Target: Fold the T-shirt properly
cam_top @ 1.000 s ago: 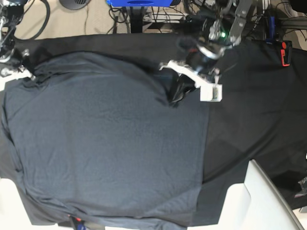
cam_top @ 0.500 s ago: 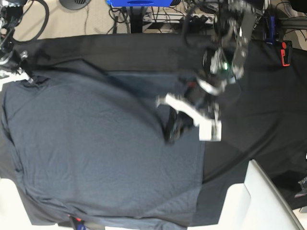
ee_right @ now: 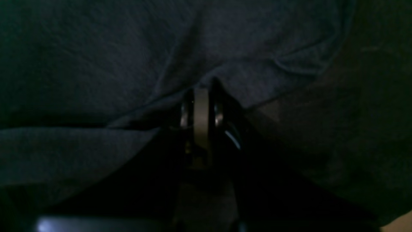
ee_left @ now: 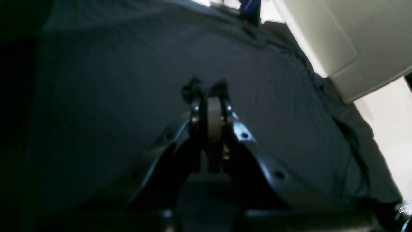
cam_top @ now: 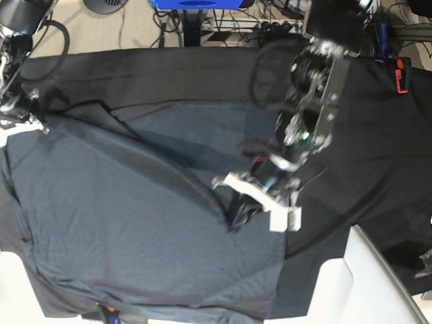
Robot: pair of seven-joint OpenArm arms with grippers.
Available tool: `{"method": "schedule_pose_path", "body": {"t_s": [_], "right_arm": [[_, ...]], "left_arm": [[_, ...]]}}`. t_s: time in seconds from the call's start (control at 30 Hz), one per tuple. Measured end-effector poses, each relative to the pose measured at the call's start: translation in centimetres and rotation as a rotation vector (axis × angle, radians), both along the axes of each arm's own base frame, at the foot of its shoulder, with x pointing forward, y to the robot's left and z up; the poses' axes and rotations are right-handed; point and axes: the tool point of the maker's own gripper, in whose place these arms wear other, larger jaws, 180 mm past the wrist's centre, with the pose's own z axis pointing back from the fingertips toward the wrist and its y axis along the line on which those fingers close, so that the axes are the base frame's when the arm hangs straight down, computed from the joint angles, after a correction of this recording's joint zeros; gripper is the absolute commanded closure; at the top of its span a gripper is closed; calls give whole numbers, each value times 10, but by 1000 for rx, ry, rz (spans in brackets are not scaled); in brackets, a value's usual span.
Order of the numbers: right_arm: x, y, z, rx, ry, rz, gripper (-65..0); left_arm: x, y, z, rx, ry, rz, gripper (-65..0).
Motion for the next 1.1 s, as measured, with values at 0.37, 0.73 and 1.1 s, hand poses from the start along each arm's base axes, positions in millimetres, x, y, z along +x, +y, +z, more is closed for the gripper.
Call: {"method": "schedule_pose_path", "body": {"t_s": [0.37, 0.73, 1.1], "right_arm": [[12, -18, -8, 14, 26, -24, -2], [25, -18, -3, 14, -2, -29, -2], [37, -16, -7, 35, -19, -48, -2]], "left_arm": [[24, -31, -31, 36, 22, -52, 0], [46, -32, -53, 82, -7, -23, 0], [75, -39, -35, 86, -42, -21, 0]]}}
